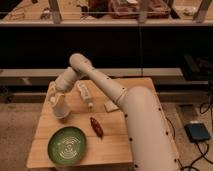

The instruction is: Place the ceramic cup over the eraser

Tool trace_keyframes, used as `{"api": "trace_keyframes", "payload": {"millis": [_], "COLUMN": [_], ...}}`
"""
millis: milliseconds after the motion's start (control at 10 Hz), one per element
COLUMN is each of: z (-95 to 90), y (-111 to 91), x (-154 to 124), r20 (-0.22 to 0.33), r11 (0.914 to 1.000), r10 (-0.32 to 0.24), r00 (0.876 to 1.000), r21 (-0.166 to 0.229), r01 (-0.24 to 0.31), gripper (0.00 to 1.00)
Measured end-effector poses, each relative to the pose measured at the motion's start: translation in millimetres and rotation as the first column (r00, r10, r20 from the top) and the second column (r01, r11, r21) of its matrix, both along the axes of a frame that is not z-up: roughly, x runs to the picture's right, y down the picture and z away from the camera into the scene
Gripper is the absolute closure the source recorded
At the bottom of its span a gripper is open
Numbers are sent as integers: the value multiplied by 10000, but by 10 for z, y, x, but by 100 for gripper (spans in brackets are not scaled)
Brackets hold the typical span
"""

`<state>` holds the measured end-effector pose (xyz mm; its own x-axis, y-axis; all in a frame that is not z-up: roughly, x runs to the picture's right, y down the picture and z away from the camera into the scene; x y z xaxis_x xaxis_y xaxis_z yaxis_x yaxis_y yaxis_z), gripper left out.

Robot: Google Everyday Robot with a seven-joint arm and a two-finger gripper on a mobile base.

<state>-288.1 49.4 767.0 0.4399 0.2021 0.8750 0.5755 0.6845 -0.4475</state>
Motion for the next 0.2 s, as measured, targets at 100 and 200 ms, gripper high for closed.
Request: {"api": "trace_keyframes", "payload": {"millis": [100,200], "z": [2,-9], "y": [22,54], "x": [-3,-9], "r20": [12,28], "r11": [10000,10000], "r10": [-35,-71], "r00": [10000,10000], "r21": [-30,-54], "r01": [35,71], "gripper": [52,50]}}
